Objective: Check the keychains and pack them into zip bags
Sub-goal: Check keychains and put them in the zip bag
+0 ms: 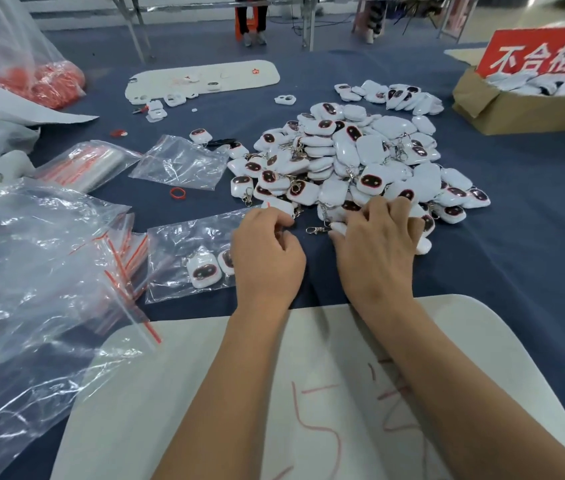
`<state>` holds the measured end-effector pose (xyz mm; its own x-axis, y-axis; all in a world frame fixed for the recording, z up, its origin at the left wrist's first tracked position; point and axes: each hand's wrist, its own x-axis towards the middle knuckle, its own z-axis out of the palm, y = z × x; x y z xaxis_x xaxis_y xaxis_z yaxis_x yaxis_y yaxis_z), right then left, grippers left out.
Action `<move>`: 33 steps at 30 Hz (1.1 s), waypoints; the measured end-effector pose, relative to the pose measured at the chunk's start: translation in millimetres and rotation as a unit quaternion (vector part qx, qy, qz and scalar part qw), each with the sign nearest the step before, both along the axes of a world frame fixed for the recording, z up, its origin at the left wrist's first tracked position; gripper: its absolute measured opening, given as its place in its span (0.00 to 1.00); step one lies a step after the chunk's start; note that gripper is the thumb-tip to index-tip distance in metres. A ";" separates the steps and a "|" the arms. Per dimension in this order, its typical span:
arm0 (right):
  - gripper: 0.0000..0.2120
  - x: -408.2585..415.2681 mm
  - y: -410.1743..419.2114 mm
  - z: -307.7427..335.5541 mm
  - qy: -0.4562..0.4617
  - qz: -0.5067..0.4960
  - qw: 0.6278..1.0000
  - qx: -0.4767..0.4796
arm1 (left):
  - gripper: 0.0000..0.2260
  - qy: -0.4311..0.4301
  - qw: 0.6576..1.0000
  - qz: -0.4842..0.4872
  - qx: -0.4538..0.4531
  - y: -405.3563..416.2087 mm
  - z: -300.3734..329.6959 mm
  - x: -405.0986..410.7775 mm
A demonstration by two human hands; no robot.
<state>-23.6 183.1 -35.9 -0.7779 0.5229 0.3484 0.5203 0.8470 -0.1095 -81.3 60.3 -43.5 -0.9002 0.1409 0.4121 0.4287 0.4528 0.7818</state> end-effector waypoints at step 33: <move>0.13 -12.3 5.0 -13.9 0.289 0.210 0.647 -0.673 | 0.07 -0.206 0.940 -0.126 0.241 -10.8 2.0 -1.8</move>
